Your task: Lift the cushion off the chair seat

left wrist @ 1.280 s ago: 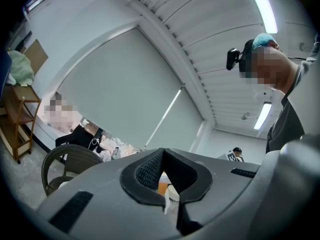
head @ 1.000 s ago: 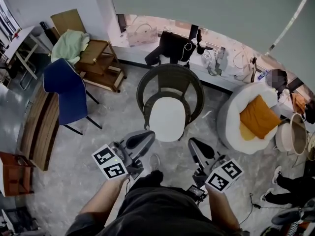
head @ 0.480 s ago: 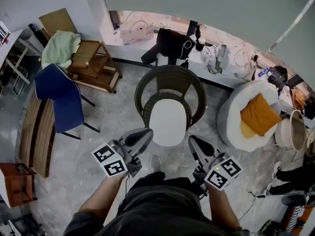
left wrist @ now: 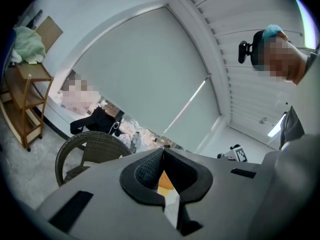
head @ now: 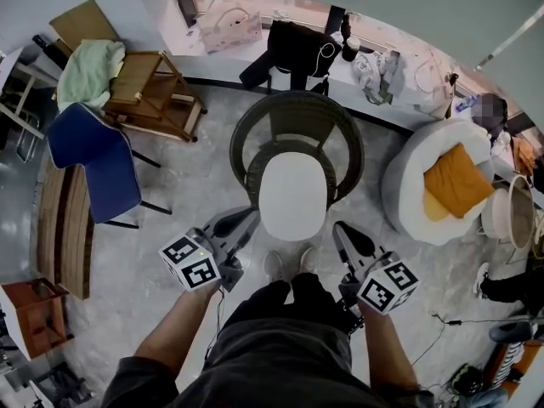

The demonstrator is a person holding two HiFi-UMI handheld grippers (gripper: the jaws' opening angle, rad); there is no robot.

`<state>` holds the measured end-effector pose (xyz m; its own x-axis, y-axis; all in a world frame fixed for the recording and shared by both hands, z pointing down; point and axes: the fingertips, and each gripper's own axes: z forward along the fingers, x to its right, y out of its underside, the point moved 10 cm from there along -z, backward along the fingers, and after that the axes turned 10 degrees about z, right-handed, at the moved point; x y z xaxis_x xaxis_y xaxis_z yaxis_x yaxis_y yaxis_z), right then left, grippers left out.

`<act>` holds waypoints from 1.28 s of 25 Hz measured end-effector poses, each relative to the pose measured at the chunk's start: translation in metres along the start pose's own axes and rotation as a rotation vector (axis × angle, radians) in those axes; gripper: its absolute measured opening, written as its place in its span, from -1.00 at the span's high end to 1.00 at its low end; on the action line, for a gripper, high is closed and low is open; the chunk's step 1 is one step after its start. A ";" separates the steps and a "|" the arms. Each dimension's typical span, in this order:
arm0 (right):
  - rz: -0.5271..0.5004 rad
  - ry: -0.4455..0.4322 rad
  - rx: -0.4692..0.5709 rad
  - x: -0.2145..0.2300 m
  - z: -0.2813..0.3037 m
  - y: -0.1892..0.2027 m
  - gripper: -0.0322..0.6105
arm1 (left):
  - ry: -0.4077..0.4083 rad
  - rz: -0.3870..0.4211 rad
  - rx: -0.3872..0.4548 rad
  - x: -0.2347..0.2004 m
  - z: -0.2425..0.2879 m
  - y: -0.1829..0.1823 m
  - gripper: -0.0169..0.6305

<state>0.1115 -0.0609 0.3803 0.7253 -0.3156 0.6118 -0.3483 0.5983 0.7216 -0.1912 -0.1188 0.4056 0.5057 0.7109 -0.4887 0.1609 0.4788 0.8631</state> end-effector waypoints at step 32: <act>0.304 0.199 -0.360 0.285 0.091 0.255 0.52 | -0.177 -0.344 -0.300 -0.167 0.068 0.330 0.41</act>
<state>0.1754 -0.0658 0.7681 0.7343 0.0375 0.6778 -0.3598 0.8682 0.3417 -0.1649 -0.1144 0.7808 0.6064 0.3998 -0.6874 0.1057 0.8162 0.5680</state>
